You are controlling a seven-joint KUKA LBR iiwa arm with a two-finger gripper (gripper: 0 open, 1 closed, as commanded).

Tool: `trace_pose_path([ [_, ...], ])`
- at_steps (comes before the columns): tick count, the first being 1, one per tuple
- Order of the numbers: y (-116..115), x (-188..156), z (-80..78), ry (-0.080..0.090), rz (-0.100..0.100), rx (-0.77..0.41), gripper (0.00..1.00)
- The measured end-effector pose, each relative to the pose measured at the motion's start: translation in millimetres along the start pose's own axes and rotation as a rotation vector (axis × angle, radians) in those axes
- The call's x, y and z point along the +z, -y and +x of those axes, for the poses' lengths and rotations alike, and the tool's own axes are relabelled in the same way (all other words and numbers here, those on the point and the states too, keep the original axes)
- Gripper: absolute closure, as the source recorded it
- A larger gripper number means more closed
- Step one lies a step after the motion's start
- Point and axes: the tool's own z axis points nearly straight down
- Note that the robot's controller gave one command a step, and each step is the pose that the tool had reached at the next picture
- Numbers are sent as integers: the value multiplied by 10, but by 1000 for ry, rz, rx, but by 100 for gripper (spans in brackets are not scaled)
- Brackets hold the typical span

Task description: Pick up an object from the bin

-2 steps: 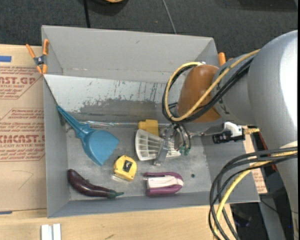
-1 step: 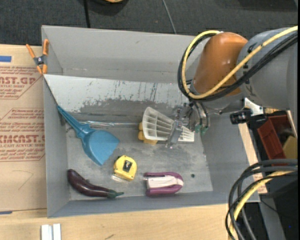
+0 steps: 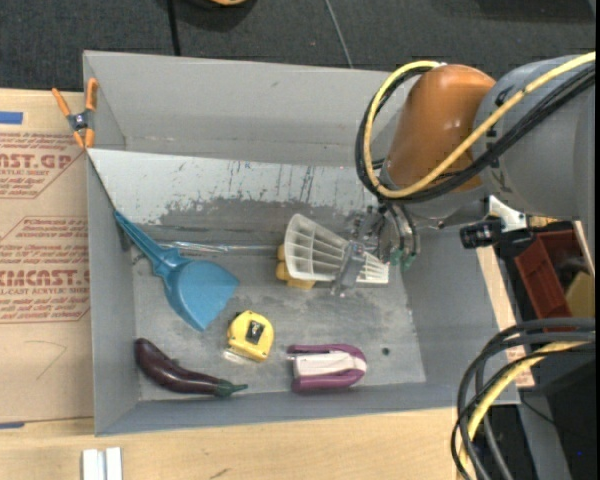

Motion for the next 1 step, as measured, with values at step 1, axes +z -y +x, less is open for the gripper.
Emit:
trace_pose_path([
  [1, -130, -973, 12, 1, 0, -64, 100],
])
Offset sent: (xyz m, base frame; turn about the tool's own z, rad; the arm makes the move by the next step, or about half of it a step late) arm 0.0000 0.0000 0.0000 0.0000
